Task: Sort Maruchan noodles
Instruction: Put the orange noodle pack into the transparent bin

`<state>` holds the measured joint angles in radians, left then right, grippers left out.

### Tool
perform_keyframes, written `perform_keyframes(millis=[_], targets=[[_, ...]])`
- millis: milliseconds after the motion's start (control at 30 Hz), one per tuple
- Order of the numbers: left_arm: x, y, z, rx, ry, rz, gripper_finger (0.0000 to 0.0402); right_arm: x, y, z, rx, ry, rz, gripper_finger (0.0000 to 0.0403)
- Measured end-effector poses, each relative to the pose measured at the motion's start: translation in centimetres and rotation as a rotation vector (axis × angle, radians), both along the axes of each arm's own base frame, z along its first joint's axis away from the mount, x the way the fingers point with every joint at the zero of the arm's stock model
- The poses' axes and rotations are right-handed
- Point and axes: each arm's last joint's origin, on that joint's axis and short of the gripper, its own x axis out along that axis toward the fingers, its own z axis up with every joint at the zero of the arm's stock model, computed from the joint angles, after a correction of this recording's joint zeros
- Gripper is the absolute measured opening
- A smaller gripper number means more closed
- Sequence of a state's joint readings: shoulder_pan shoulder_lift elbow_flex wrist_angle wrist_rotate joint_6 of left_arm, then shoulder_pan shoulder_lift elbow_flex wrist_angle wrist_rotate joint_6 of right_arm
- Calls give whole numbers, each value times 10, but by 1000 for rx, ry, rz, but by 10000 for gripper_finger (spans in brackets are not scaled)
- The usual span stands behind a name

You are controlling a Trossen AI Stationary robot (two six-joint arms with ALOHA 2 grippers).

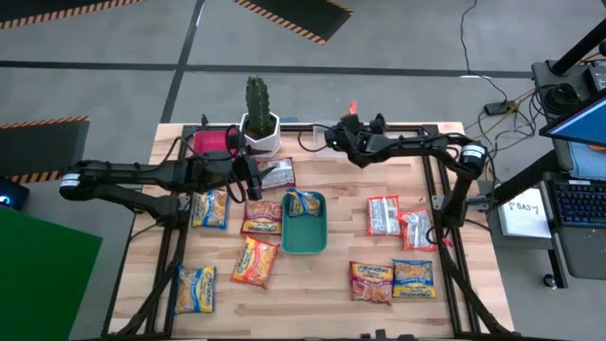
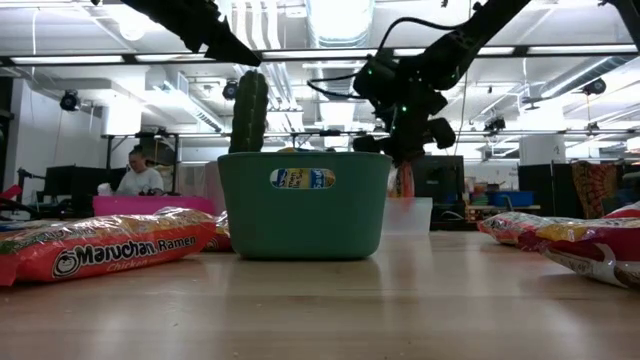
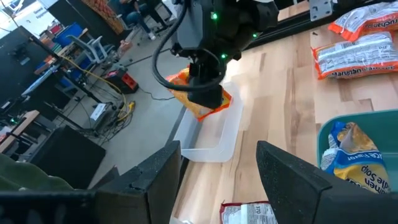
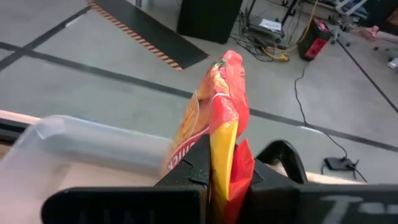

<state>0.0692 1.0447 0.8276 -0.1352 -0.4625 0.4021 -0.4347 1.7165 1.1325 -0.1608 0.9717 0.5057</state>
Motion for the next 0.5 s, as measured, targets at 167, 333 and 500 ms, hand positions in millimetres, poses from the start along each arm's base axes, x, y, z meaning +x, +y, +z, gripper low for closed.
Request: perform_keyframes(millis=[167,333,500], targets=[[0,0,0,0,0,0,194,-7,3,-10,22,27,-9,11],[0,0,0,0,0,0,194,-11,5,-18,40,38,-9,11],[0,0,0,-6,-3,1,194,-11,6,-20,63,33,10,28]])
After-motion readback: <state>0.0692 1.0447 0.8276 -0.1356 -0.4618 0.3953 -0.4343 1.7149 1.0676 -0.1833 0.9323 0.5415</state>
